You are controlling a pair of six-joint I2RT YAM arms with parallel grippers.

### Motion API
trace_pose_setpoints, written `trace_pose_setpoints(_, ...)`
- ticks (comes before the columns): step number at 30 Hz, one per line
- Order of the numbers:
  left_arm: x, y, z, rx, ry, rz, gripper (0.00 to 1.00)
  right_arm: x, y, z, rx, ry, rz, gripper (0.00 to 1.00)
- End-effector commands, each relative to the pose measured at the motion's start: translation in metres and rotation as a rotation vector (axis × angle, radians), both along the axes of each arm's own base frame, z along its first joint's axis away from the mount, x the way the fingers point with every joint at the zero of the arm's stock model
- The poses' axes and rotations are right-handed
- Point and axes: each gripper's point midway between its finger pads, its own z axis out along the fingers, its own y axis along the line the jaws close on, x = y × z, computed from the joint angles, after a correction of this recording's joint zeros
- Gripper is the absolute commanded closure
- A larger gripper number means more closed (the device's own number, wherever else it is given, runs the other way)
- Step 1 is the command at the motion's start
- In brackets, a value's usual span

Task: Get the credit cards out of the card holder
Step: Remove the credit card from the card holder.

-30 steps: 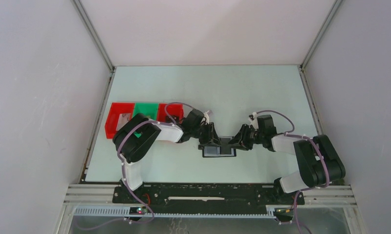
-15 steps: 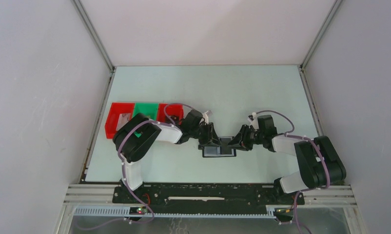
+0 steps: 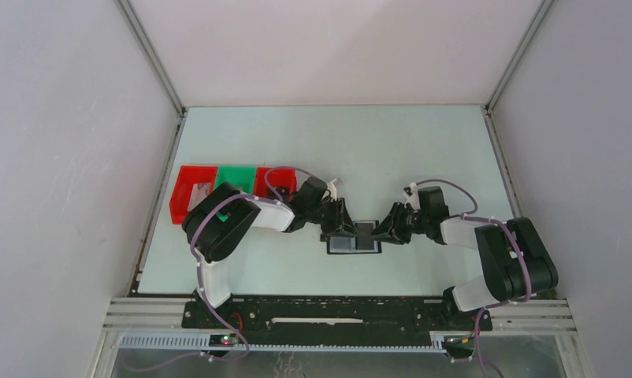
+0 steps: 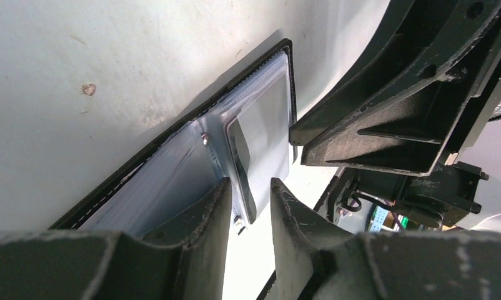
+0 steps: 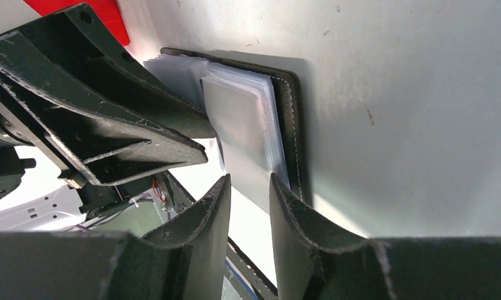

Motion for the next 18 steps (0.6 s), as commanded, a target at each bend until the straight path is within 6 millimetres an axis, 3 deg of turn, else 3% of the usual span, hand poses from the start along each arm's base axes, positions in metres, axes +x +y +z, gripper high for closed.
trace_pose_setpoints(1,-0.011,0.024,-0.036,0.117,0.061,0.007,0.64,0.003,0.001,-0.009,-0.026,-0.017,0.018,0.62)
trace_pose_setpoints(18,-0.011,0.02,-0.037,0.074,0.076,0.009,0.69,-0.001,0.016,-0.014,0.011,0.01,0.049,0.62)
